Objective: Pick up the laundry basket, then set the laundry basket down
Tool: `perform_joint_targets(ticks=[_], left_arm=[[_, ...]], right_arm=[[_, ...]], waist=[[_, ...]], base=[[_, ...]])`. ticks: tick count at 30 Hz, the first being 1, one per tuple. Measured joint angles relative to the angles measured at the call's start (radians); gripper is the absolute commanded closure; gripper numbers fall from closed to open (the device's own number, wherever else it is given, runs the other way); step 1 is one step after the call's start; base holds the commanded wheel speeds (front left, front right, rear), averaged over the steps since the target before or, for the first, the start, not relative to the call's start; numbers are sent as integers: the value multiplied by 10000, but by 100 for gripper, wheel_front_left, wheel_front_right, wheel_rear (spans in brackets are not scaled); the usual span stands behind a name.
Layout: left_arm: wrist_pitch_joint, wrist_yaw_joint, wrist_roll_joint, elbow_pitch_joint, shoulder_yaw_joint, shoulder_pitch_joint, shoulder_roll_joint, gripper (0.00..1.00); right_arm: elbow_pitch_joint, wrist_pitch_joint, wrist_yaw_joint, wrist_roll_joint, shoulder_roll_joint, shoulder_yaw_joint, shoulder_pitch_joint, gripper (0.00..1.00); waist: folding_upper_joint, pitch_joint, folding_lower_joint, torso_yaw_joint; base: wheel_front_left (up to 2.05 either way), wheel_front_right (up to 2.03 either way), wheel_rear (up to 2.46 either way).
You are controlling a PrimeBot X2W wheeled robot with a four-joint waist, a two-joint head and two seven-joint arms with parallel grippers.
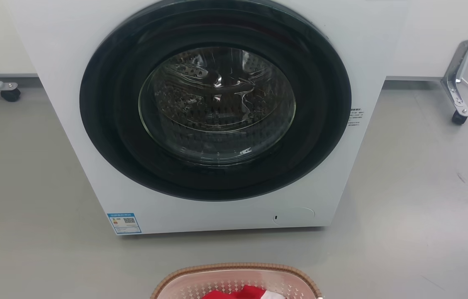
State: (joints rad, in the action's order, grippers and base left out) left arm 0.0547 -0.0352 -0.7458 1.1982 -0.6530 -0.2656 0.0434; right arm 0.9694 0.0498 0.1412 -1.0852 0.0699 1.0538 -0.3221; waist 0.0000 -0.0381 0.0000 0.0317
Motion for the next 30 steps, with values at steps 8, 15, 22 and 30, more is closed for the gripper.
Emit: perform_joint_targets(ticks=[8, 15, 22, 30], left_arm=[[2, 0, -2, 54, -54, -102, -4, 100], [0, 2, -31, 113, -92, -168, -12, 100], [2, 2, -90, 146, -127, -168, -13, 100], [12, 6, -107, 198, -176, -171, -19, 100]], right_arm=[[102, -69, 0, -226, -13, 192, -153, 100], [157, -88, 0, -447, -19, 343, -188, 100], [201, -173, 0, -604, -23, 525, -207, 100], [245, -217, 0, -777, -25, 731, -243, 100]], waist=[[0, 42, 0, -17], [0, 66, 0, -17], [1, 89, 0, -25], [0, 104, 0, -51]], base=[[0, 0, 0], [0, 0, 0], [0, 0, 0], [0, 0, 0]])
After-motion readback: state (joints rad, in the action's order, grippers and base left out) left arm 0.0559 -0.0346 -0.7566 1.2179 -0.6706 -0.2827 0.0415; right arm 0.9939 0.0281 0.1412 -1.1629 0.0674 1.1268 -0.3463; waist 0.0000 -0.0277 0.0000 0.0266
